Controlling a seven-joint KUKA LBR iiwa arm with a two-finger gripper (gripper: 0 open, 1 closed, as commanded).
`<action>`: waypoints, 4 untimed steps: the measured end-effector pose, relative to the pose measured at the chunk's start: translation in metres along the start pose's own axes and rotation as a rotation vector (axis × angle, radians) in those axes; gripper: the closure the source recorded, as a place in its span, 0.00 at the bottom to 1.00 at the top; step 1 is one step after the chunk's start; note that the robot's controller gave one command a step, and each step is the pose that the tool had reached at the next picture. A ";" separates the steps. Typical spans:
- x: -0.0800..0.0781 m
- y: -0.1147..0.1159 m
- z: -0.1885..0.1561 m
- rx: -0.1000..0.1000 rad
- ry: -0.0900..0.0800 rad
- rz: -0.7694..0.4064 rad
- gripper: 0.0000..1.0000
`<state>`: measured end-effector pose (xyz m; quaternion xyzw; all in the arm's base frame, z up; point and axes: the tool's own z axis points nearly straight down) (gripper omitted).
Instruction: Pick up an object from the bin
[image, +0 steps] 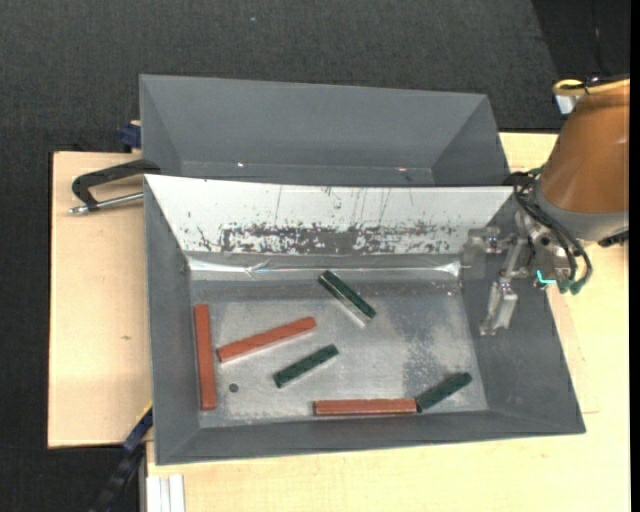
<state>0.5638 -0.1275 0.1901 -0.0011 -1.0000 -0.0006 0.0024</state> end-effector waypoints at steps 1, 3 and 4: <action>-0.002 0.000 -0.005 0.001 -0.008 -0.002 0.00; 0.051 0.016 0.059 0.002 -0.009 -0.325 0.00; 0.058 0.009 0.096 0.001 -0.006 -0.197 0.00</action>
Offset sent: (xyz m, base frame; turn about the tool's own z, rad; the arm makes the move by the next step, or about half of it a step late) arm -0.0664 0.0171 -0.0459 -0.2456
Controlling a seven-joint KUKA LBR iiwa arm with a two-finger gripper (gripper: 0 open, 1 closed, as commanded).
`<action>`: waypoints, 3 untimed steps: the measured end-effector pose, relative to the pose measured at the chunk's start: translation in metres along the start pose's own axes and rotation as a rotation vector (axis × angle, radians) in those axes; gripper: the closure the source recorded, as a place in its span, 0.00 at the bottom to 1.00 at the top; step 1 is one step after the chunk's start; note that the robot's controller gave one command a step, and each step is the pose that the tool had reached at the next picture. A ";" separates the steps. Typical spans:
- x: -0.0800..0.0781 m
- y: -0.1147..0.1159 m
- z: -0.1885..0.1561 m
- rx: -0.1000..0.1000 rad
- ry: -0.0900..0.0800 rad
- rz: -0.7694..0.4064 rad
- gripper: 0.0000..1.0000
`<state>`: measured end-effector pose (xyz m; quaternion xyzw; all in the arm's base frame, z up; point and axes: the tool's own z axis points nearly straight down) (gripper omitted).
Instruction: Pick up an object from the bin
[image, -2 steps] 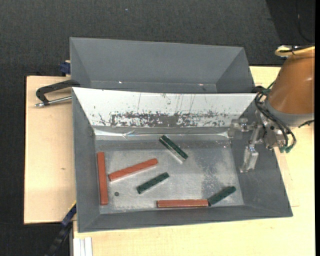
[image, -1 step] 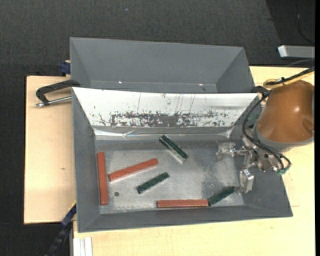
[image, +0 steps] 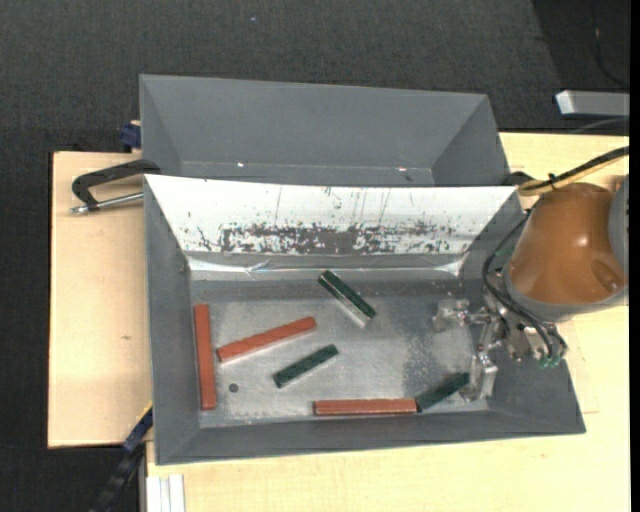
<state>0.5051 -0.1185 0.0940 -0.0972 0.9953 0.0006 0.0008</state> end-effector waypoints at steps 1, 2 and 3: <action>0.013 -0.006 0.007 0.000 0.001 -0.402 1.00; 0.013 -0.005 0.007 0.000 0.000 -0.404 0.00; 0.013 -0.005 0.007 0.000 0.000 -0.404 0.00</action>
Offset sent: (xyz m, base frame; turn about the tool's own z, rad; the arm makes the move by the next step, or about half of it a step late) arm 0.0000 0.0000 0.0000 0.0000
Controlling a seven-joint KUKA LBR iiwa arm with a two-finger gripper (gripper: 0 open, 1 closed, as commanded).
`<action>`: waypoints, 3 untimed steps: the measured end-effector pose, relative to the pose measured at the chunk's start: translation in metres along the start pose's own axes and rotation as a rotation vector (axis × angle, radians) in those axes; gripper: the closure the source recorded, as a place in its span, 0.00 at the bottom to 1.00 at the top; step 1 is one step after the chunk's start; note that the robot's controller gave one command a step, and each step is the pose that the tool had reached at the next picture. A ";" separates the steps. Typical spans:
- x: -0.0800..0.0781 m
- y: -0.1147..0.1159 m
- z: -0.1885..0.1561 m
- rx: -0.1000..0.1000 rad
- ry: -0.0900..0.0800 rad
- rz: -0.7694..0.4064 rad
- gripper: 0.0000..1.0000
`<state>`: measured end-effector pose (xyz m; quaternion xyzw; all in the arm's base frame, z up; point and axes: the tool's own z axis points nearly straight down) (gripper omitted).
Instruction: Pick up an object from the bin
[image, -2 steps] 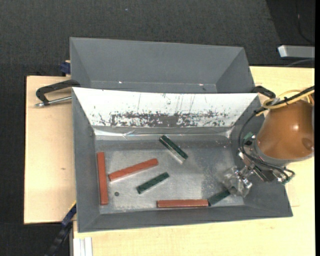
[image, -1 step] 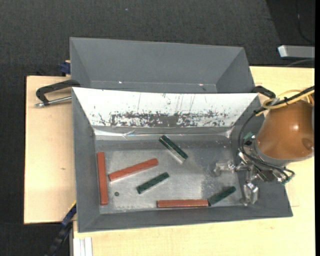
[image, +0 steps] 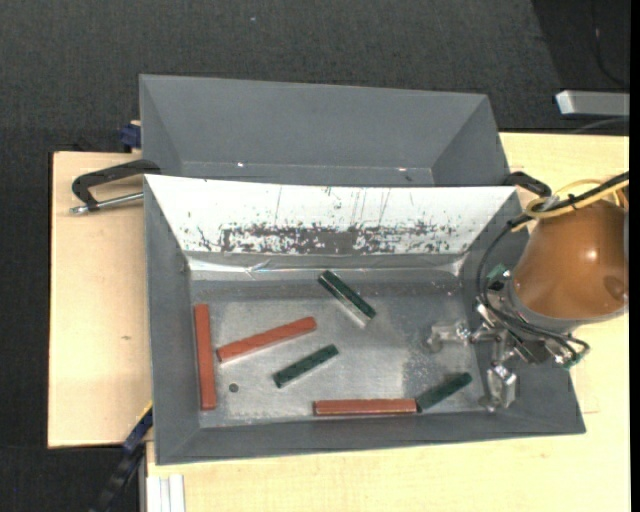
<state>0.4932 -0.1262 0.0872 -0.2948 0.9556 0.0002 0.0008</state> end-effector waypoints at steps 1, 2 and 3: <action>-0.039 0.060 0.017 -0.001 0.000 -0.278 1.00; -0.039 0.060 0.017 -0.001 0.000 -0.278 1.00; -0.072 0.064 -0.158 0.004 -0.005 -0.317 1.00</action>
Offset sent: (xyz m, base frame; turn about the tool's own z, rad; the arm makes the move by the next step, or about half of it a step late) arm 0.0000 0.0000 0.0000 0.0000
